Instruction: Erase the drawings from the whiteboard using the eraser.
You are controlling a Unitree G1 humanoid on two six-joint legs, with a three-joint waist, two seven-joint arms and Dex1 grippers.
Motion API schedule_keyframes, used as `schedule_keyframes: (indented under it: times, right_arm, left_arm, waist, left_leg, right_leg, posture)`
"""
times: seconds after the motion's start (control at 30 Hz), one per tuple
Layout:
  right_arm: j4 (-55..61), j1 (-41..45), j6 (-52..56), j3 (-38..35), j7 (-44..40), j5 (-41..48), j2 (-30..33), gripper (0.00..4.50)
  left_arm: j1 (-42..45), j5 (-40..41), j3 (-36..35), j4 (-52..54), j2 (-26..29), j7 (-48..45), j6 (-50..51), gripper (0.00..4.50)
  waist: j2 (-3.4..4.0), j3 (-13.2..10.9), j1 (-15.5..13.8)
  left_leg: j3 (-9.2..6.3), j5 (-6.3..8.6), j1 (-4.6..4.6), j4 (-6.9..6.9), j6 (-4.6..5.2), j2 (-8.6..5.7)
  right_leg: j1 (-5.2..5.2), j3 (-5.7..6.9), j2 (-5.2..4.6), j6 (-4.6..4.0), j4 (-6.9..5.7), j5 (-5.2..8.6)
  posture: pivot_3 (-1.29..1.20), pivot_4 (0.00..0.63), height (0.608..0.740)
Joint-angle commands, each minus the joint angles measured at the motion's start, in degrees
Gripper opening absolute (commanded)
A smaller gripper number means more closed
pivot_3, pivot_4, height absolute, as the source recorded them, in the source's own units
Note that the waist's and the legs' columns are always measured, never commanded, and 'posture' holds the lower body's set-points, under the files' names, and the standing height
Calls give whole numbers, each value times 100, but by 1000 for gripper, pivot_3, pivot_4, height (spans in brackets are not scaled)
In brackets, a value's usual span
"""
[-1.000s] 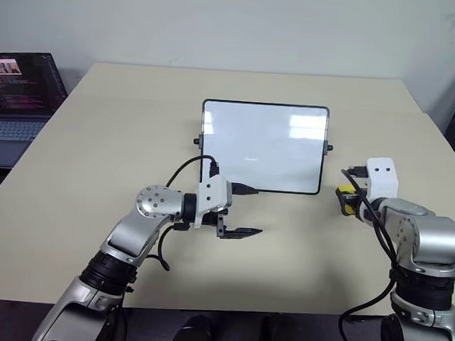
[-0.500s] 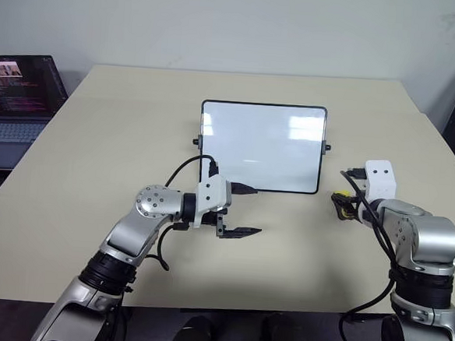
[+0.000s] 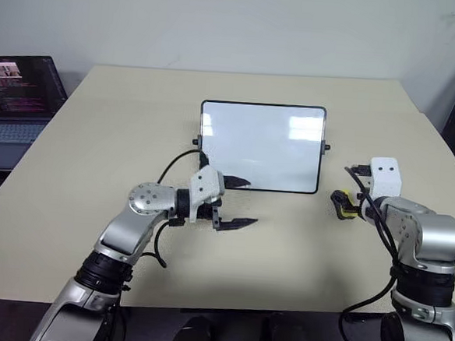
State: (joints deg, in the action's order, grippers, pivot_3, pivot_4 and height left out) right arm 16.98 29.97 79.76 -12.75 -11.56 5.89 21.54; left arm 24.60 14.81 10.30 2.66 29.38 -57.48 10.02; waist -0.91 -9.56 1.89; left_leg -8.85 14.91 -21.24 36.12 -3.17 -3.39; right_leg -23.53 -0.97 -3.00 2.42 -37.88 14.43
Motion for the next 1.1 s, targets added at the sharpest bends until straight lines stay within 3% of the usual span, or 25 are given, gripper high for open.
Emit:
schedule_keyframes:
  times: [0.03,0.33,0.63,0.87,1.1]
  right_arm:
    - [547,38,-114,-285,138,-16,81,4482]
    - [1242,-775,-1782,-867,313,64,-126,4482]
    - [1895,-3211,-5340,-673,186,-301,-654,4482]
    - [1561,-3899,-6031,-765,408,-260,-983,4482]
    - [1791,-4181,-5957,-678,423,-207,-1002,4482]
  left_arm:
    - [-131,76,-555,299,-54,660,195,4500]
    - [-889,-54,-1228,1207,-704,2578,748,4500]
    - [-2416,-1120,-1284,2123,-2063,4961,620,4500]
    - [-3351,-1734,-1025,2468,-2174,5408,404,4500]
    - [-3494,-1715,-773,2638,-2179,5252,401,4500]
  waist:
    - [0,0,-1]
    - [-2,1,-23]
    - [-7,12,-42]
    - [-4,21,-36]
    - [-3,21,-67]
  left_leg:
    - [1,0,0,0,0,0]
    - [0,0,3,0,-1,-1]
    - [7,4,34,-4,-2,2]
    - [21,3,50,-2,-2,11]
    - [18,2,44,-1,0,9]
  right_leg:
    - [0,-1,0,0,0,0]
    - [6,-1,-5,3,4,1]
    - [36,-8,-7,30,11,22]
    - [46,-15,-6,29,6,24]
    - [45,-11,-6,28,7,24]
  posture:
    - [0,150,740]
    - [0,150,740]
    - [0,150,740]
    - [0,150,740]
    - [0,150,740]
